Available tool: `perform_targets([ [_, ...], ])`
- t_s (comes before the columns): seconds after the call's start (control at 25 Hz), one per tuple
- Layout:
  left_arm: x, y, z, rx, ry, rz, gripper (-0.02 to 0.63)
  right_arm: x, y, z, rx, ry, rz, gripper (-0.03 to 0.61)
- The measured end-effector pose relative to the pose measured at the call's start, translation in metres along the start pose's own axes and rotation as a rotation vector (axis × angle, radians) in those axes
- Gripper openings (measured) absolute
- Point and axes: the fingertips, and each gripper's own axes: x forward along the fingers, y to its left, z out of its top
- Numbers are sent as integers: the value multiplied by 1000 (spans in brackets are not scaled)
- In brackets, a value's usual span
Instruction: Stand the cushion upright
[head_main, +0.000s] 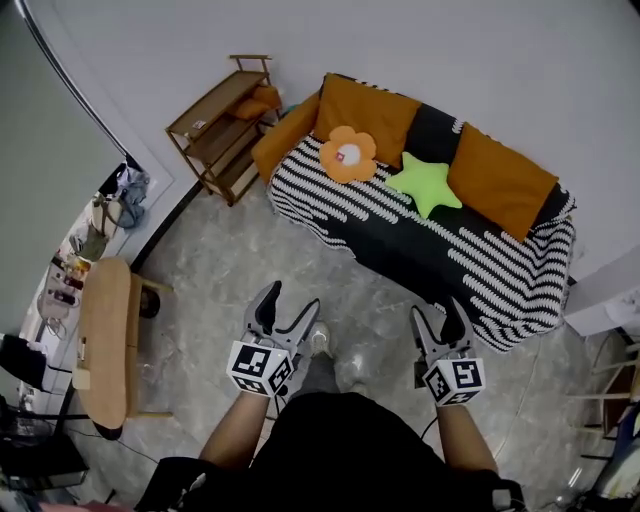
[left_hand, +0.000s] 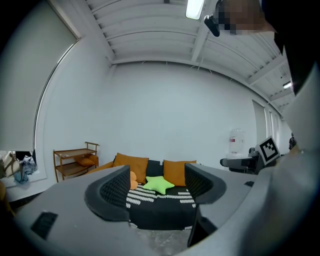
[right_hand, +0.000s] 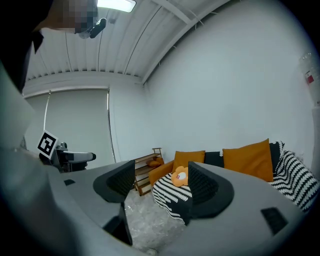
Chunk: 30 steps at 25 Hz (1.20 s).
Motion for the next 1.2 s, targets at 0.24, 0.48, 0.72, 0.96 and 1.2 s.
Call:
perform_targets([
  [0.24, 59, 45, 5, -21, -9, -39, 353, 61, -10, 17, -11, -21, -29, 324],
  [0.48, 119, 99, 20, -35, -20, -70, 353, 138, -9, 31, -50, -3, -22, 324],
  [0.72, 147, 169, 28, -36, -11, -62, 353, 218, 5, 32, -25, 15, 8, 324],
  [0.96, 169, 220, 30, -49, -1, -18, 353, 282, 19, 29, -31, 56, 48, 324],
  [1.2, 199, 253, 23, -59, 21, 5, 353, 335, 16, 25, -61, 83, 71, 324],
])
